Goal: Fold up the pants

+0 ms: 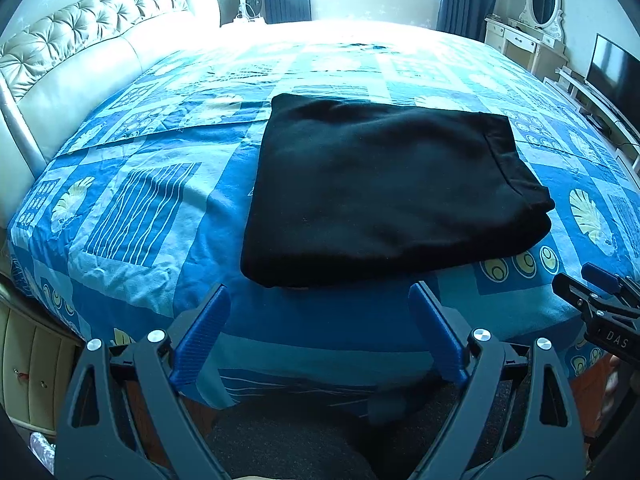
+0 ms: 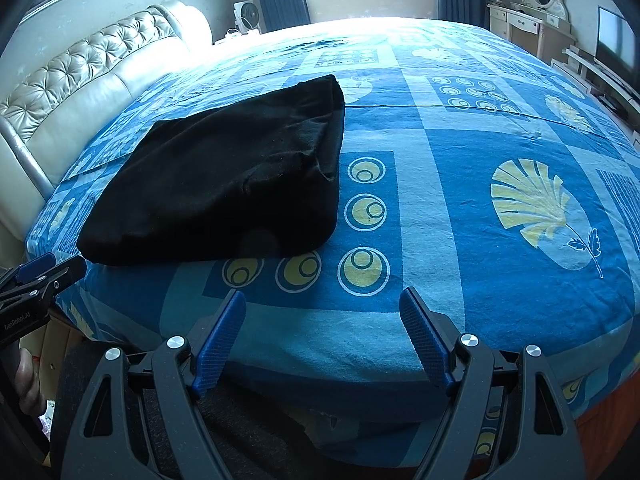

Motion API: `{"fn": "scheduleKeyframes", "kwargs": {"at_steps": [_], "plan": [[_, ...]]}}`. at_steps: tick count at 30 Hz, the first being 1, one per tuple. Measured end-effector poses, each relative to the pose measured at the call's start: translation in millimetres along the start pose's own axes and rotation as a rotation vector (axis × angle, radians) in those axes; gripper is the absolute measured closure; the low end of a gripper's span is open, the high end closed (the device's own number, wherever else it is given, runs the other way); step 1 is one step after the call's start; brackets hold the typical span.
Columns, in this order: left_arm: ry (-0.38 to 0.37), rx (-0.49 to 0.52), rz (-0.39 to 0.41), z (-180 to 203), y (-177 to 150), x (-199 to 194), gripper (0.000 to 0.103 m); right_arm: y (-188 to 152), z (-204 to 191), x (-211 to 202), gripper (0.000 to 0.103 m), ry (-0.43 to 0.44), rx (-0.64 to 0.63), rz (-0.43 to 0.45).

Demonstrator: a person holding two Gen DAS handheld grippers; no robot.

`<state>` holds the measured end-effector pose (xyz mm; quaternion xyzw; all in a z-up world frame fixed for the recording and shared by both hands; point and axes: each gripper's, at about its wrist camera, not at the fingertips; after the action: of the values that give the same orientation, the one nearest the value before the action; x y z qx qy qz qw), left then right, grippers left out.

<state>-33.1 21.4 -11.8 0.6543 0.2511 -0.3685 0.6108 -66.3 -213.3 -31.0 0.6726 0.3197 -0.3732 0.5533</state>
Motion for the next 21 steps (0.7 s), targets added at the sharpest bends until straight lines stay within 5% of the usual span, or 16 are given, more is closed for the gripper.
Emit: {"fn": "scheduleKeyframes", "kwargs": {"at_steps": [21], "plan": [[0.01,0.01,-0.012,2.4,1.2,0.1,0.007,-5.7,-7.5,4.8,0.025,0.013,-0.02,-0.031]]}}
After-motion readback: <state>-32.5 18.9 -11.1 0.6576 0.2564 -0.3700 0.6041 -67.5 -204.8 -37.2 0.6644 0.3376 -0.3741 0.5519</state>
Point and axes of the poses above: each gripper's, at about its wrist camera, not at the fingertips, and x roughly the way its jaws point, z to its right, y to its top, and after that the axes turned 5 degrees about -y, right-handed
